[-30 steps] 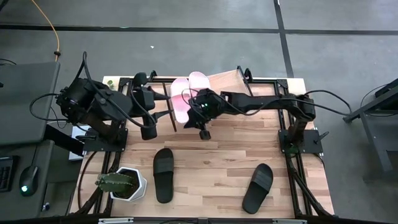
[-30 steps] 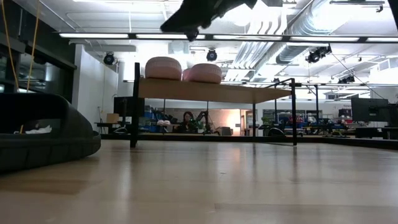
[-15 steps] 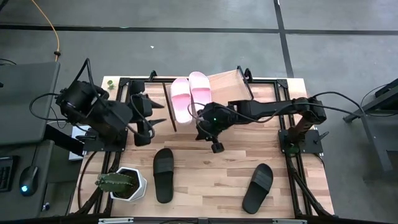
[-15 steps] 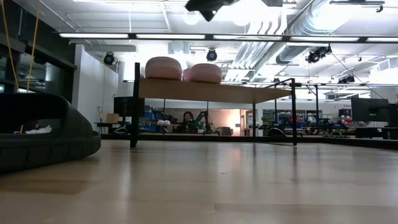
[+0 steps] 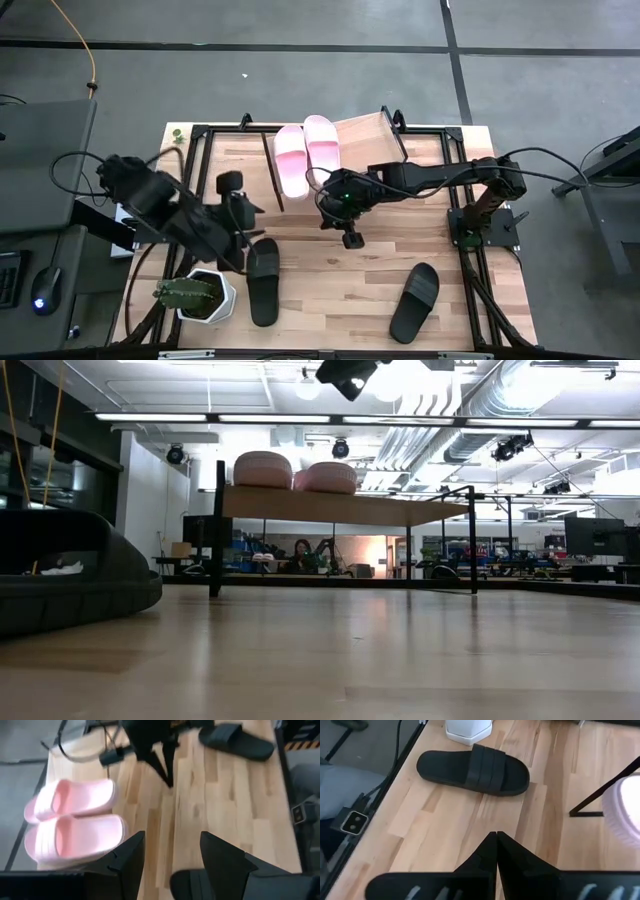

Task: Pick and place slides into the shelf
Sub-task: Put the left black slipper on the shelf

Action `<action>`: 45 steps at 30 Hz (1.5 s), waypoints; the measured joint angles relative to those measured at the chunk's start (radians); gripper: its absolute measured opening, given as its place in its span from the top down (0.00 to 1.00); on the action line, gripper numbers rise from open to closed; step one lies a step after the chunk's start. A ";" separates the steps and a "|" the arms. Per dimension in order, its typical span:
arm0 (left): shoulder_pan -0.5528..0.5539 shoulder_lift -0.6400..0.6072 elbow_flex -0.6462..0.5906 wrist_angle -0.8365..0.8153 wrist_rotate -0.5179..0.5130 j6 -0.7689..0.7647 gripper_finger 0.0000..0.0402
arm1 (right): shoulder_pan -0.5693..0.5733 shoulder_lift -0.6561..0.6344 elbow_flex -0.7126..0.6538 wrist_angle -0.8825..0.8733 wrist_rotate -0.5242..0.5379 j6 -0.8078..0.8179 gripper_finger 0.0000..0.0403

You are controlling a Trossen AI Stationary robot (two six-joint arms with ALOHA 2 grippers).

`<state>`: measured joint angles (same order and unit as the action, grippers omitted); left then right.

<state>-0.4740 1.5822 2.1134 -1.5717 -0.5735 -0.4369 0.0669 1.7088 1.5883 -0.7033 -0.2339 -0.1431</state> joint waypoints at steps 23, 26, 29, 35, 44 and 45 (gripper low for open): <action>-0.208 0.006 -0.358 0.032 -0.048 -0.328 0.56 | 0.073 0.000 0.000 -0.010 -0.003 0.040 1.00; -0.239 0.008 -0.399 0.096 -0.048 -0.334 0.56 | 0.074 0.000 0.000 -0.009 0.001 0.057 1.00; -0.251 0.022 -0.444 0.165 -0.043 -0.337 0.56 | 0.080 0.000 0.000 0.002 0.008 0.057 1.00; -0.266 0.085 -0.521 0.200 -0.010 -0.391 0.56 | 0.087 0.000 0.000 0.042 0.016 0.057 1.00; -0.266 0.200 -0.554 0.188 0.003 -0.451 0.56 | 0.087 0.000 0.000 0.043 0.017 0.057 1.00; -0.266 0.209 -0.554 0.188 0.001 -0.457 0.56 | 0.087 0.000 0.000 0.043 0.017 0.057 1.00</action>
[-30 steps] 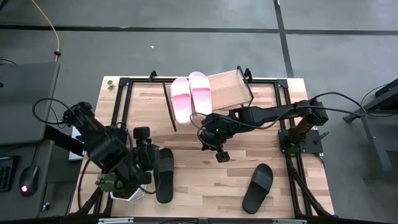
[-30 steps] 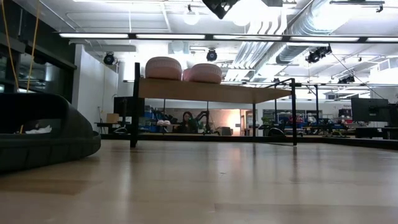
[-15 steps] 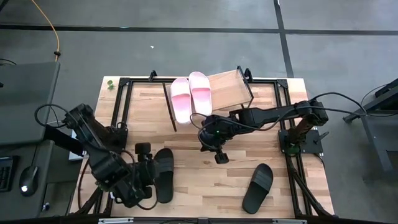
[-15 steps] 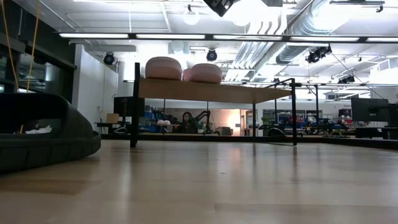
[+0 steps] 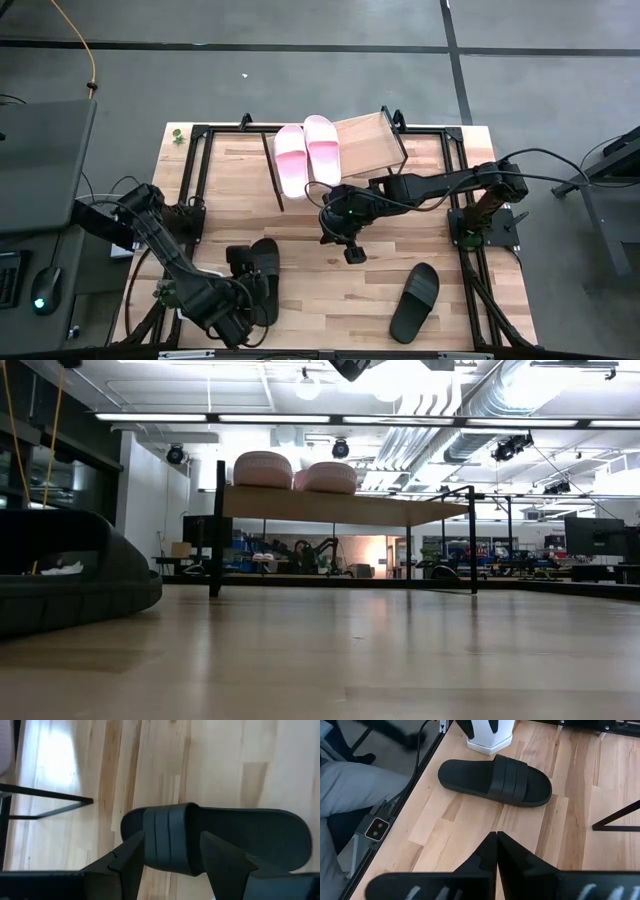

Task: Pick and place slides into the shelf
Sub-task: Put the left black slipper on the shelf

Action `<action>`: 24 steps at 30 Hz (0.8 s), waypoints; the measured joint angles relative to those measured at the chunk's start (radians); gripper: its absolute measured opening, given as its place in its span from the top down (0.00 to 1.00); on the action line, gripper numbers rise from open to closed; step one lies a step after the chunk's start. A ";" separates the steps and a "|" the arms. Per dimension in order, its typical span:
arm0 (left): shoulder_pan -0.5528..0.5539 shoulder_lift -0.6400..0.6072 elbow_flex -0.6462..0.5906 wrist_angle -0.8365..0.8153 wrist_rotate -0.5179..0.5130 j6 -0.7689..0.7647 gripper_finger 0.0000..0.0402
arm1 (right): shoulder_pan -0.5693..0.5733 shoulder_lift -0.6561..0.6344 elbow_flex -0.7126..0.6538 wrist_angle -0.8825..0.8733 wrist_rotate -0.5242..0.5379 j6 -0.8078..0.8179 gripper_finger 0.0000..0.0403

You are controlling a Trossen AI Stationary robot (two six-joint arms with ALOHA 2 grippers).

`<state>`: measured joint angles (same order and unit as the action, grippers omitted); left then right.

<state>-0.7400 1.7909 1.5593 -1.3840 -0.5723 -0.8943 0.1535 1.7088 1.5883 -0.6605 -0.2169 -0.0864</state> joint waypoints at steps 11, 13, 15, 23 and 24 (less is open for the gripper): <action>0.000 0.082 0.000 0.128 -0.004 -0.012 0.56 | 0.000 0.000 0.000 -0.001 0.002 -0.011 1.00; -0.001 0.102 0.000 0.129 -0.001 -0.017 0.56 | 0.000 0.000 0.000 -0.001 0.002 -0.011 1.00; -0.001 0.120 0.000 0.128 0.001 -0.028 0.56 | 0.000 0.000 0.000 -0.001 0.002 -0.011 1.00; -0.001 0.200 0.000 0.099 0.007 -0.036 0.56 | 0.000 0.000 0.000 -0.002 0.002 -0.011 1.00; -0.001 0.209 0.000 0.090 0.010 -0.040 0.56 | 0.000 0.000 0.000 -0.002 0.002 -0.011 1.00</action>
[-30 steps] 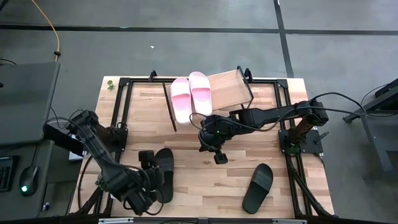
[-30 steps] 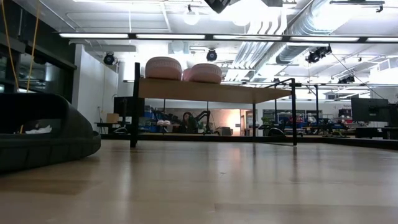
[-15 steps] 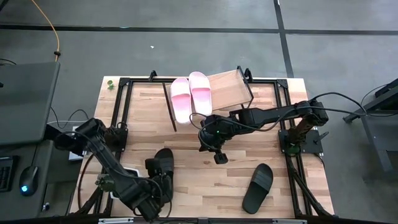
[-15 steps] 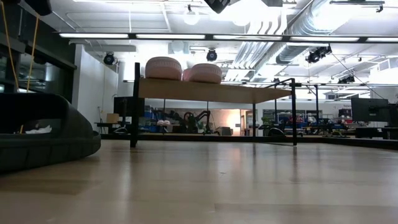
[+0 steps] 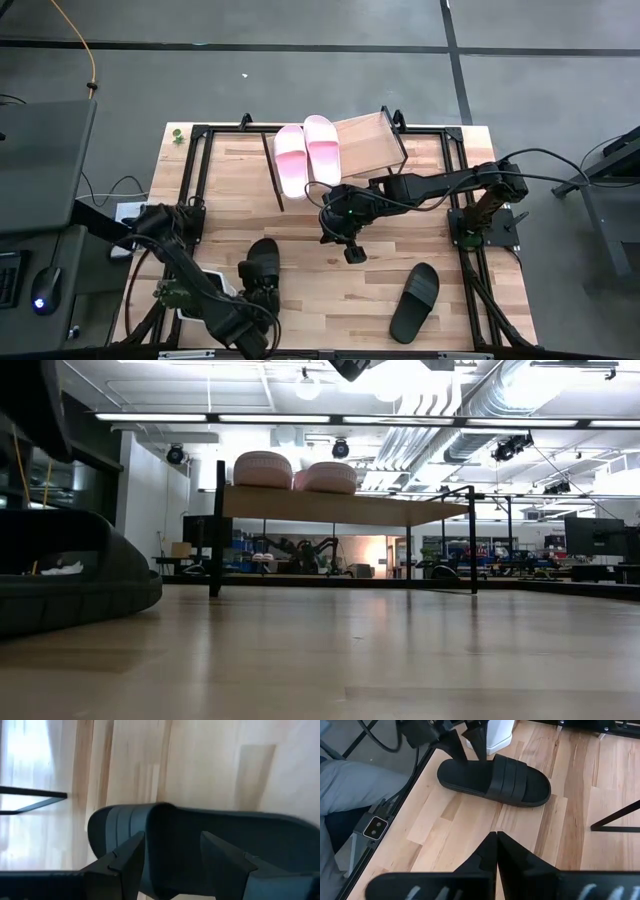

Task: Pick and place slides into the shelf
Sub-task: Put the left black slipper on the shelf

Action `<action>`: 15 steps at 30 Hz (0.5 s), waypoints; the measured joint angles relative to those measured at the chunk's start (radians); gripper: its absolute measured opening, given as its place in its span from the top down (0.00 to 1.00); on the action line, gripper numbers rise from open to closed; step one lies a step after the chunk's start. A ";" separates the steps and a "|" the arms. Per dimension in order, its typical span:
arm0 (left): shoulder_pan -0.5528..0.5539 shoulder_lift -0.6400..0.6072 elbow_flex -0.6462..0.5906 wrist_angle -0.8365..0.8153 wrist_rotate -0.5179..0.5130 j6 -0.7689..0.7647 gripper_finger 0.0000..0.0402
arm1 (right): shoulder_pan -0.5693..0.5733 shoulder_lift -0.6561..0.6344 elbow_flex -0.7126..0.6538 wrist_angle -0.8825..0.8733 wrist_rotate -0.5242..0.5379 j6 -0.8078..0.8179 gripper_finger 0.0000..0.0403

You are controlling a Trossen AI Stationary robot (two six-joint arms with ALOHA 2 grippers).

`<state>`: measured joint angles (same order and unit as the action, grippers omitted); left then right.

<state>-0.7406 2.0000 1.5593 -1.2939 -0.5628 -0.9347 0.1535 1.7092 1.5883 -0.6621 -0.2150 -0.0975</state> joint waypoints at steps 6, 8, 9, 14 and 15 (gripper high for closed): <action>0.000 0.042 0.000 -0.073 -0.004 -0.042 0.56 | 0.000 0.000 0.000 -0.002 0.000 0.003 1.00; 0.001 0.054 0.000 -0.085 -0.011 -0.043 0.56 | 0.000 0.000 0.000 -0.002 0.000 0.003 1.00; 0.000 0.059 0.000 -0.089 -0.014 -0.043 0.56 | 0.000 0.000 0.000 -0.003 0.000 0.003 1.00; 0.000 0.065 -0.007 -0.087 -0.041 -0.051 0.56 | 0.000 0.000 0.000 -0.003 0.000 0.003 1.00; 0.001 0.065 -0.015 -0.088 -0.049 -0.062 0.56 | 0.001 0.000 0.000 -0.003 0.000 0.003 1.00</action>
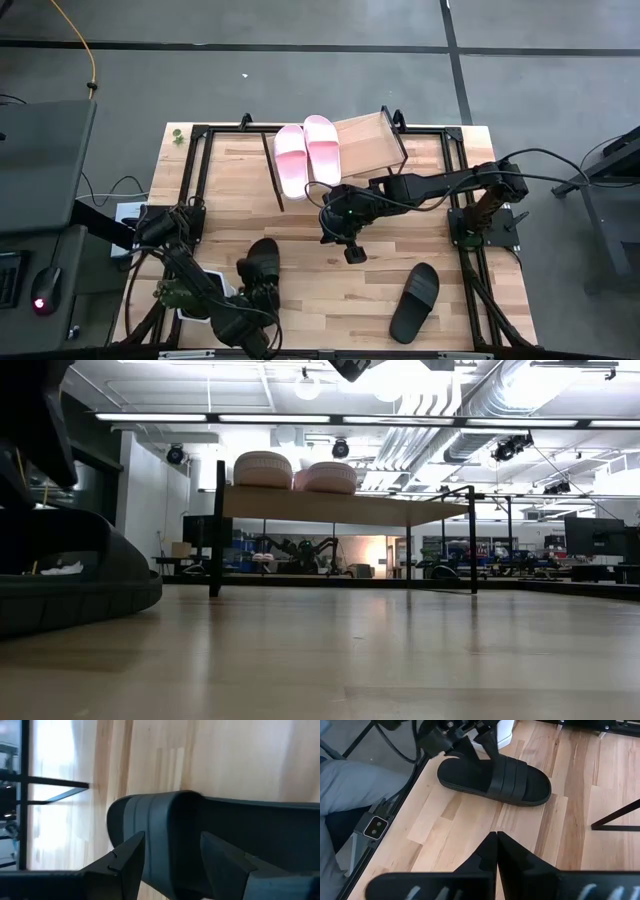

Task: Pick and place slides into the shelf
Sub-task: Put the left black slipper on the shelf

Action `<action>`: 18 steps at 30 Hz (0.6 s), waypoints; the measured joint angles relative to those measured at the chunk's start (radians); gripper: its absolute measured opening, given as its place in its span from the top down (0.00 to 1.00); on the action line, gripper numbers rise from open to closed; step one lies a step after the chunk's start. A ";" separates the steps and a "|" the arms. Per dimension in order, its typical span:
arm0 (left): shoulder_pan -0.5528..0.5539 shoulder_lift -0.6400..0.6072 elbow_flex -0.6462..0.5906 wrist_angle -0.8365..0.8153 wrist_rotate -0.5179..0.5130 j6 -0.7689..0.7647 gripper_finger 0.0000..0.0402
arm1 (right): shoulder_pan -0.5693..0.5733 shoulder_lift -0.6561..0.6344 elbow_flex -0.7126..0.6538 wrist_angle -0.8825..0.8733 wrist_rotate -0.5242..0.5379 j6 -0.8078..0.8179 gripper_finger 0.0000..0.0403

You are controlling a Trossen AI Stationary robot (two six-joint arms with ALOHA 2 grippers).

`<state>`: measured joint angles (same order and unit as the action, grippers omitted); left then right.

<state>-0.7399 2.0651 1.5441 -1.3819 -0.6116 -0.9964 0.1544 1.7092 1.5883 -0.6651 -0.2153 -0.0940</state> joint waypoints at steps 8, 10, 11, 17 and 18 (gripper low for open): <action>0.000 0.000 -0.104 0.011 0.002 -0.052 0.56 | 0.019 0.000 0.000 0.000 0.000 -0.011 1.00; 0.000 0.000 -0.124 0.007 0.002 -0.069 0.56 | 0.026 0.000 0.000 0.000 0.000 -0.011 1.00; 0.000 0.000 -0.130 0.007 -0.001 -0.074 0.56 | 0.029 0.000 0.000 0.000 0.000 -0.011 1.00; 0.009 0.000 -0.165 0.027 -0.044 -0.092 0.56 | 0.042 0.000 0.000 0.003 0.005 -0.010 1.00; 0.015 0.000 -0.168 0.027 -0.044 -0.093 0.56 | 0.043 0.000 0.000 0.003 0.005 -0.010 1.00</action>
<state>-0.7246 2.0651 1.3760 -1.3548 -0.6557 -1.0894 0.1971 1.7092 1.5883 -0.6617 -0.2100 -0.1044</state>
